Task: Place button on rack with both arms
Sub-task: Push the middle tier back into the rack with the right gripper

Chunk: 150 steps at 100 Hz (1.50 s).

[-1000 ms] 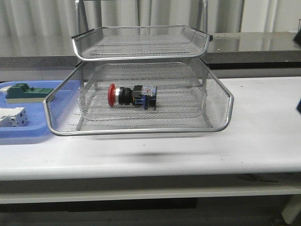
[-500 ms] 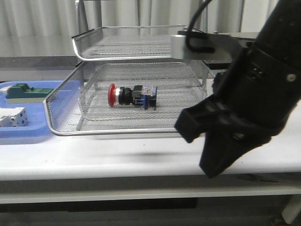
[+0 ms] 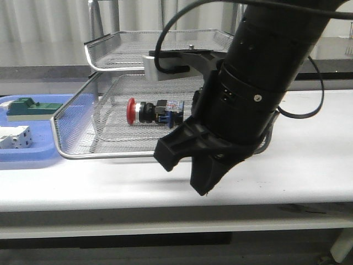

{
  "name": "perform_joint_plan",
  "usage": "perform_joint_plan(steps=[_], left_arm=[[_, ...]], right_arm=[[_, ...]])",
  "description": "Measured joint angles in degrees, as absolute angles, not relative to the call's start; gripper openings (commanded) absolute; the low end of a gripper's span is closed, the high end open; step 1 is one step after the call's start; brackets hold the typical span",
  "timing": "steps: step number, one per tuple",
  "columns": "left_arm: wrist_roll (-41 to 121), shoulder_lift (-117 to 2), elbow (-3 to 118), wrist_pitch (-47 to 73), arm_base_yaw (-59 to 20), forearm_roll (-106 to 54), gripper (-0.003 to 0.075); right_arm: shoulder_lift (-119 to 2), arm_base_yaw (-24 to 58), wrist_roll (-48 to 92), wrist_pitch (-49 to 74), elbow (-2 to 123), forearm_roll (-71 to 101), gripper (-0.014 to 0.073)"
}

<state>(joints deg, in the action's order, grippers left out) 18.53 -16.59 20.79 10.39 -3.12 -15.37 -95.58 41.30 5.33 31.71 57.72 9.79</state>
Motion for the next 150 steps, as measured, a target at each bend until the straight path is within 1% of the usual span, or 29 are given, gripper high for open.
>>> perform_joint_plan(steps=[14,28,52,77,111,132,150], left_arm=[[18.5,-16.6,20.8,10.4,-3.1,-15.4,-0.0020],[18.5,-16.6,20.8,10.4,-3.1,-15.4,-0.0020],[18.5,-16.6,20.8,10.4,-3.1,-15.4,-0.0020],[18.5,-16.6,20.8,10.4,-3.1,-15.4,-0.0020],[18.5,-16.6,20.8,10.4,-3.1,-15.4,-0.0020],[18.5,-16.6,20.8,10.4,-3.1,-15.4,-0.0020],[18.5,-16.6,20.8,10.4,-3.1,-15.4,-0.0020]], right_arm=[[-96.8,41.5,5.3,32.0,59.4,5.6,-0.0065],[-97.1,40.7,5.4,29.8,60.7,2.8,-0.0065],[-97.7,34.3,5.4,25.2,63.5,1.3,-0.0065],[-102.5,29.6,5.5,24.8,67.9,0.5,-0.0065],[-106.6,29.3,5.5,24.8,72.8,-1.2,-0.0065],[-106.8,29.3,5.5,25.0,73.6,-1.3,-0.0065],[-105.6,29.3,5.5,28.6,73.8,-1.3,-0.0065]])
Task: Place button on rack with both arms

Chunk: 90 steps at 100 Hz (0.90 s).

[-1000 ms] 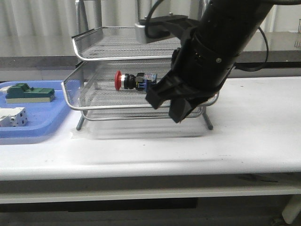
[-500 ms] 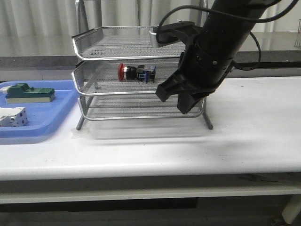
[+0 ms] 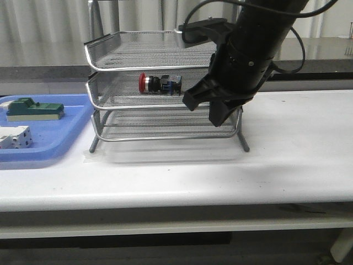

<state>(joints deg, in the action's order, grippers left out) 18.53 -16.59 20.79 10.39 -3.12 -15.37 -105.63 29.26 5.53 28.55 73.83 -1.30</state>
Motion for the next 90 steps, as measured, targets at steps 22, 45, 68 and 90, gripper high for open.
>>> perform_joint_plan(steps=[22,45,68,90], left_arm=[[18.5,-16.6,20.8,10.4,-3.1,-15.4,-0.0020],[18.5,-16.6,20.8,10.4,-3.1,-15.4,-0.0020],[18.5,-16.6,20.8,10.4,-3.1,-15.4,-0.0020],[18.5,-16.6,20.8,10.4,-3.1,-15.4,-0.0020]], right_arm=[[-98.4,29.3,4.3,29.2,71.0,-1.1,-0.0065],[-87.4,27.2,3.3,28.7,63.3,-1.1,-0.0065],[-73.7,20.4,2.4,26.2,54.4,-1.0,-0.0062],[-59.2,13.8,2.4,22.8,45.3,-1.0,-0.0062]])
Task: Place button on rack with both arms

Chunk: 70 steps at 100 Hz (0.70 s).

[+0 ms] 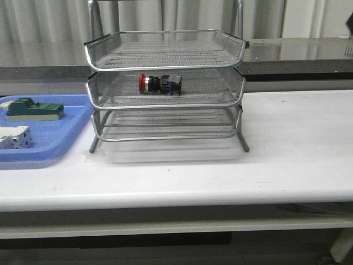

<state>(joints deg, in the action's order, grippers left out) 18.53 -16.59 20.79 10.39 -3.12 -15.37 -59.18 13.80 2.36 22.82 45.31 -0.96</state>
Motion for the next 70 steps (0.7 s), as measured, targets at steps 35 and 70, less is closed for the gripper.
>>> perform_joint_plan(steps=[35,70], left_arm=[[18.5,-16.6,20.8,10.4,-3.1,-15.4,-0.0020],[18.5,-16.6,20.8,10.4,-3.1,-15.4,-0.0020]], right_arm=[[-33.1,6.7,2.4,19.2,29.9,-1.0,-0.0062],[-18.1,5.4,2.4,24.0,24.4,-1.0,-0.0066]])
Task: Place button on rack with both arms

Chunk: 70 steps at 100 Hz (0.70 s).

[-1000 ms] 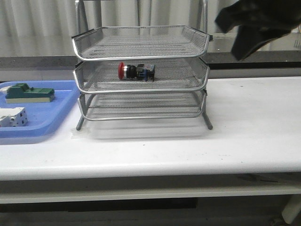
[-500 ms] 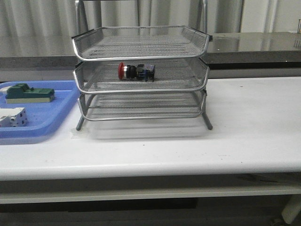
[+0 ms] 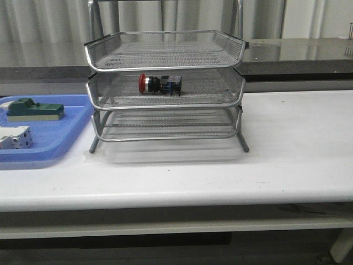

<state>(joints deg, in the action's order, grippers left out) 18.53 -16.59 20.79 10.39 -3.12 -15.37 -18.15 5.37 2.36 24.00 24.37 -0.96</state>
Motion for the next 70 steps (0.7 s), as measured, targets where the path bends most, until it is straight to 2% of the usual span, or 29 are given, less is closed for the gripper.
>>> perform_joint_plan(steps=[70], left_arm=[[18.5,-16.6,20.8,10.4,-3.1,-15.4,-0.0020]], right_arm=[[-17.8,5.4,2.4,24.9,24.0,-1.1,-0.0066]])
